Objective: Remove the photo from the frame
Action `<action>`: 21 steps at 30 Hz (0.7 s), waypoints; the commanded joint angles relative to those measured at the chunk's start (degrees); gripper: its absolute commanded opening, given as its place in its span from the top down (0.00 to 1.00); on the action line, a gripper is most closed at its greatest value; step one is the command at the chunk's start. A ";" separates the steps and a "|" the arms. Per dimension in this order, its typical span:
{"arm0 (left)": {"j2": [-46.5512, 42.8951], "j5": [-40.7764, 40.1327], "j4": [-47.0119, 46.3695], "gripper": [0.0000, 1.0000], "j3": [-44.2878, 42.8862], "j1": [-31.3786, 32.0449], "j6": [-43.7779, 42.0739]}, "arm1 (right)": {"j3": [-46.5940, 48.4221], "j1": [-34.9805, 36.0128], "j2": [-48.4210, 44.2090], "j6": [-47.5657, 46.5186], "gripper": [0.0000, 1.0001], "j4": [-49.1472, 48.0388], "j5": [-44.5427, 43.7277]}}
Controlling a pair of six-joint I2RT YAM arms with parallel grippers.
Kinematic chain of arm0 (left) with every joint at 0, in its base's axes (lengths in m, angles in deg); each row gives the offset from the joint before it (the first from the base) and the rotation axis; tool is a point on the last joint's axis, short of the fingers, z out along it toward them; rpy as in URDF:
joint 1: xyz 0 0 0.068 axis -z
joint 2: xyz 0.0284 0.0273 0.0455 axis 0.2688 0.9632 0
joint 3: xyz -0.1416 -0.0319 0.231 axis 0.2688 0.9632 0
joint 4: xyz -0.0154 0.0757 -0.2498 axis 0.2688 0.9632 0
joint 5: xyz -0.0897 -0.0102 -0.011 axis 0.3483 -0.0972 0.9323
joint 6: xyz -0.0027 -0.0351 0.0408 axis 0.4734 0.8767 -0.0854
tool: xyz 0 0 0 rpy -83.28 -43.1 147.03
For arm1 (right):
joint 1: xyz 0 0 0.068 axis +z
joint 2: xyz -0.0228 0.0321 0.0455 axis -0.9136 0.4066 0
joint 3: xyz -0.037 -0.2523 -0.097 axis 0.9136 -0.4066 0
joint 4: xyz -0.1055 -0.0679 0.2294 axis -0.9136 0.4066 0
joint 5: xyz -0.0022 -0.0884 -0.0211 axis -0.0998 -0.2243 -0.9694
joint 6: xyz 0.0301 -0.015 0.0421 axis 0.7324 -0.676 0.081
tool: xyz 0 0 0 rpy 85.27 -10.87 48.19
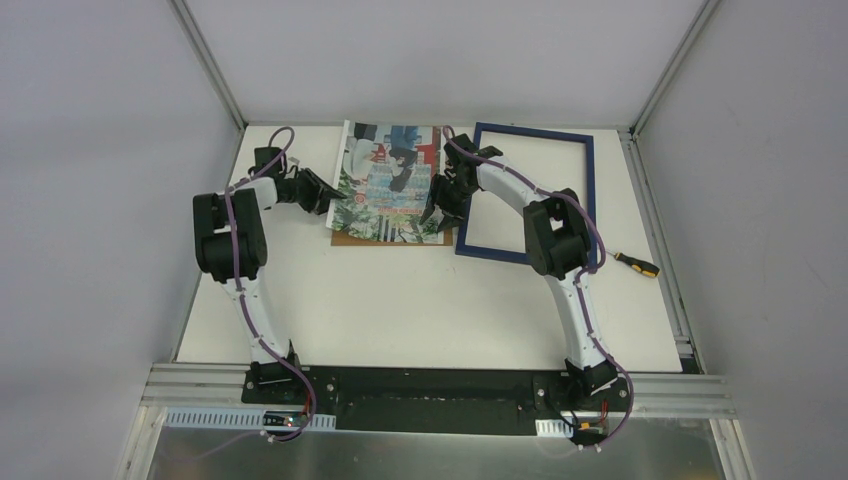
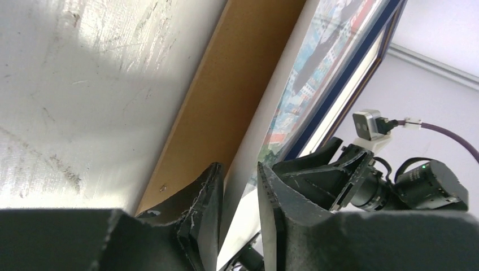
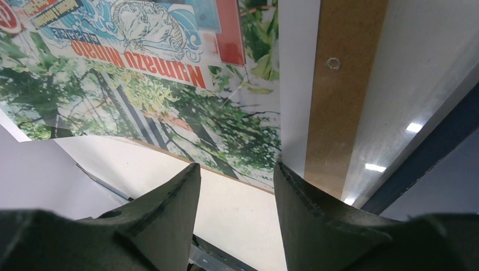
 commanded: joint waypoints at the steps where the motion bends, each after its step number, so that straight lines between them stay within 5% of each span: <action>1: -4.39 0.30 -5.55 0.73 1.81 -1.41 3.74 | -0.95 0.56 4.32 -2.65 0.46 3.97 -4.03; 13: -2.79 1.40 -13.29 0.87 4.10 -1.69 9.50 | -0.94 0.49 4.53 -3.15 0.45 4.33 -3.80; 21: -3.54 -1.06 -3.26 1.00 1.35 -1.31 2.77 | -0.74 0.60 4.45 -3.02 0.42 4.24 -3.89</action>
